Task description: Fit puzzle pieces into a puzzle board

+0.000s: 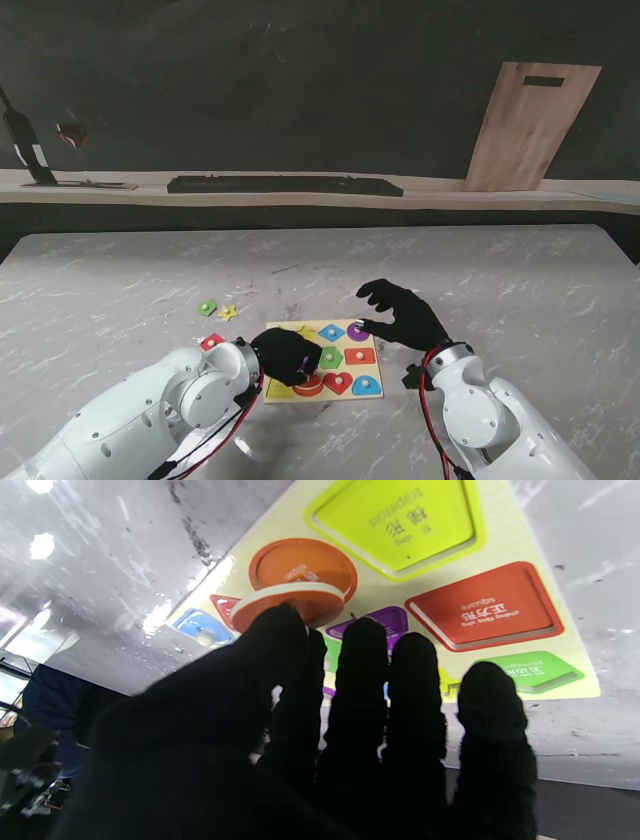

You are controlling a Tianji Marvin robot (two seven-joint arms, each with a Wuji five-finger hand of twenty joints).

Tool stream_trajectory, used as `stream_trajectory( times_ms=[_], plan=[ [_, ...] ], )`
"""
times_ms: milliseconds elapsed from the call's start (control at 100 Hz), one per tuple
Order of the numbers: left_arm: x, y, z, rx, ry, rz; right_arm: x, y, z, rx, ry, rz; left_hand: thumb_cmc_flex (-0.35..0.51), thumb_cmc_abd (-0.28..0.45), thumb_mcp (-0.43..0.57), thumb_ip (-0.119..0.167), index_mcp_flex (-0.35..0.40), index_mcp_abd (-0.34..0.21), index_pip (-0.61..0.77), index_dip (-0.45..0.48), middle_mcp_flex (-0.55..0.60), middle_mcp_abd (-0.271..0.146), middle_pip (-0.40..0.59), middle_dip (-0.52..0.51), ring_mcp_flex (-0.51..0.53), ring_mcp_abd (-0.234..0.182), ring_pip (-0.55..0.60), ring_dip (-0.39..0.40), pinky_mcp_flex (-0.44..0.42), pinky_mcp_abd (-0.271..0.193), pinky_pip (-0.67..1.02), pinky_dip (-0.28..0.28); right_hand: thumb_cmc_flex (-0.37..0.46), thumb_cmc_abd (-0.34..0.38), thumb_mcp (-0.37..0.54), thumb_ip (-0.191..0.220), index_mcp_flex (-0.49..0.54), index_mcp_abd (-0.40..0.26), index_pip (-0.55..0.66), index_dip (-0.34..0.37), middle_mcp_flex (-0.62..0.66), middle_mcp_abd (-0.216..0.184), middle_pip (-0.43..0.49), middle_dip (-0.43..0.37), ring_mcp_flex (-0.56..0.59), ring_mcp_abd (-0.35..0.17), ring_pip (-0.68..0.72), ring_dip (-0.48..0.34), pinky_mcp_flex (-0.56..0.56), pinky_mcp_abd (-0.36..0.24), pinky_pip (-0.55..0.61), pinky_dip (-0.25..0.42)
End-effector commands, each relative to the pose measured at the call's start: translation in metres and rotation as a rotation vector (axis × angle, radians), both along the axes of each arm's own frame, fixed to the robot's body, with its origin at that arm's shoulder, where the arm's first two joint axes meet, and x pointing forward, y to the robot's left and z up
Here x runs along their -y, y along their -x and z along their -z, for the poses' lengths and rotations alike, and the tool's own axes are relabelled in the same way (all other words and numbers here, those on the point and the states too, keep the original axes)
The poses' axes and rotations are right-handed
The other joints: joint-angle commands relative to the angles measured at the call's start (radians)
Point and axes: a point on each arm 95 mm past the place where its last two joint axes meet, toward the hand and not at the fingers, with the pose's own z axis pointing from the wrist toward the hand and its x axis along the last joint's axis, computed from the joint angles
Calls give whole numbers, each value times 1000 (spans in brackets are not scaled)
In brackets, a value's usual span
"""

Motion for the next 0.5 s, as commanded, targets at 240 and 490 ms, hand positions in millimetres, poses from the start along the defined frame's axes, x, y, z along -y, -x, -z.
stream_trajectory(
  times_ms=[240, 490],
  plan=[
    [4, -2, 3, 30, -34, 27, -4, 2, 2, -3, -5, -6, -12, -4, 67, 2, 7, -4, 79, 7, 12, 16, 48, 5, 63, 14, 47, 18, 29, -42, 62, 22, -39, 18, -2, 43, 9, -29, -22, 14, 21, -28, 3, 4, 12, -23, 8, 12, -5, 8, 8, 16],
    [7, -2, 6, 35, -50, 44, -3, 2, 2, -3, -8, -4, -20, -7, 62, 0, 9, 3, 93, -3, 15, 11, 65, -6, 74, 8, 54, 14, 44, -43, 70, 18, -41, 29, -5, 43, 9, -29, -22, 14, 20, -28, 2, 4, 10, -24, 7, 12, -6, 8, 8, 17]
  ],
)
